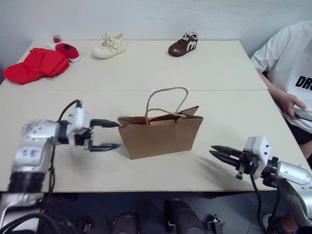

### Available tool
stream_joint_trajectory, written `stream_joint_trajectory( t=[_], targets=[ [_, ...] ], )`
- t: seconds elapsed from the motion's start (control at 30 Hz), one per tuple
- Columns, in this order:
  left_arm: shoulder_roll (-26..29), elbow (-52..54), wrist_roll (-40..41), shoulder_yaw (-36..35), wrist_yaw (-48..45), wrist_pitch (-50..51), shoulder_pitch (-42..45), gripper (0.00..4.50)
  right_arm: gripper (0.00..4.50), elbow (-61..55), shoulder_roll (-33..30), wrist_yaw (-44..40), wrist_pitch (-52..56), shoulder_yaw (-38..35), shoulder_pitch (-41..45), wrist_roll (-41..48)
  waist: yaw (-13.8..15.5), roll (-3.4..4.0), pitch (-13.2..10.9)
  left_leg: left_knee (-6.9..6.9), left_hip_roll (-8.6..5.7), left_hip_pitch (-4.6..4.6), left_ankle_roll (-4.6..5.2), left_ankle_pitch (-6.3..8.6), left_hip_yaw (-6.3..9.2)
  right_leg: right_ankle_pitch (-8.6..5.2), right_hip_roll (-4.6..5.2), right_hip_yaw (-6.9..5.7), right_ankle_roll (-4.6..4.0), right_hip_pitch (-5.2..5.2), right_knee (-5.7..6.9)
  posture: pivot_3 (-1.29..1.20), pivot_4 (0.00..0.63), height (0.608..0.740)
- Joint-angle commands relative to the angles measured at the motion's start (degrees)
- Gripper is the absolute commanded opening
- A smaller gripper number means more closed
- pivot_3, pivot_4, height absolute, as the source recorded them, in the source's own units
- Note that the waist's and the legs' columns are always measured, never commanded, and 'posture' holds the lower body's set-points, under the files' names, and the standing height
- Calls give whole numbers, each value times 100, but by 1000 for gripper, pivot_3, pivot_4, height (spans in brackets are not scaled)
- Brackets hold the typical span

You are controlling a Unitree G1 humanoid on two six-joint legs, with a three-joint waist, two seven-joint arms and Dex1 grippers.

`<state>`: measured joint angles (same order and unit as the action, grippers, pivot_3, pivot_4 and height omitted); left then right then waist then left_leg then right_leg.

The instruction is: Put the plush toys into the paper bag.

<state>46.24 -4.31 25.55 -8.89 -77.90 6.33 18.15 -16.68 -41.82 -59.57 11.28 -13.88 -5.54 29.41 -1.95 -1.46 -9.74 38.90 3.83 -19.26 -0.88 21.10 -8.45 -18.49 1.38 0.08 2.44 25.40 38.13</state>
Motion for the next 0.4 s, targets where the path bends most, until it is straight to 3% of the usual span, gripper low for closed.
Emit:
stream_joint_trajectory(
  t=[0.03, 0.27, 0.4],
  targets=[
    [303, 677, 11, -941, 423, -48, -971, 4500, 1920, 134, -515, -620, -530, -264, 41, -161, 17, 0, 0, 0, -2, 0, 4, 3, 0, 0, 4, 0, 0, 0, -1, 0, 150, 740],
    [91, 1519, -170, -2268, 1299, -137, -2967, 4500, 4341, 1167, -967, -1166, -1411, -433, 409, -472, 46, -4, 1, 6, -6, 8, 20, 13, 11, 4, 14, -12, 6, -27, -17, 0, 150, 740],
    [84, 1554, -124, -2376, 1408, -225, -3243, 4500, 4457, 1557, -1016, -1320, -1559, -285, 692, -531, 39, -4, 1, 8, -4, 13, 22, 15, 10, 4, 11, -12, 7, -31, -19, 0, 150, 740]
  ],
)
